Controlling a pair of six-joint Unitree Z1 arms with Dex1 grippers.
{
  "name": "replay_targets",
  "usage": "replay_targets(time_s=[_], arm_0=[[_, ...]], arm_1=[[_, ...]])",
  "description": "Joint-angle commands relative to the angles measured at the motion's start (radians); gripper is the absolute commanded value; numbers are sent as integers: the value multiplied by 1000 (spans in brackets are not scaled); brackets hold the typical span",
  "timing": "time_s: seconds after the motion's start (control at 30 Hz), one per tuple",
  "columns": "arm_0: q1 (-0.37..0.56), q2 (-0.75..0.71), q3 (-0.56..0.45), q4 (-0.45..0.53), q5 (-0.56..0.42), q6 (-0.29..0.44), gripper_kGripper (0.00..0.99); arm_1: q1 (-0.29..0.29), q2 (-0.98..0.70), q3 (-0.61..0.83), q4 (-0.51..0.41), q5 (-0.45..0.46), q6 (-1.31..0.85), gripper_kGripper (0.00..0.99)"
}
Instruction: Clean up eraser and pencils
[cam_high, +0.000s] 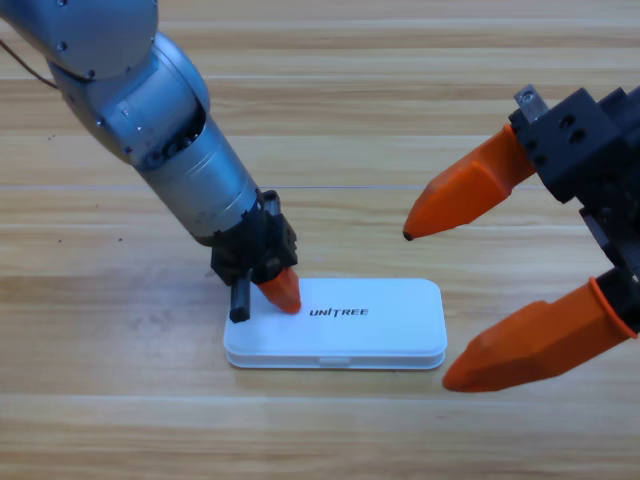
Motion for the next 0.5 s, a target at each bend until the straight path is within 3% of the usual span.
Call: replay_targets(time_s=[0.03,0.2,0.37,0.4,0.43,0.47,0.5], arm_0=[[-28,-31,-11,110,12,1,0],[-27,-202,-236,371,10,-39,0],[-27,-370,-298,464,-2,-68,0],[-27,-403,-290,472,-2,-77,339],[-27,-446,-267,473,-4,-94,776],[-27,-488,-246,473,-4,-137,969],[-27,-526,-226,473,-2,-189,990]], arm_1=[[12,-27,32,-12,9,13,971],[12,-27,32,-12,9,18,971],[12,-27,32,-12,9,18,971],[12,-27,32,-12,9,18,971],[12,-27,32,-12,9,18,971],[12,-27,31,-12,9,18,973],[12,-27,31,-12,9,18,973]])
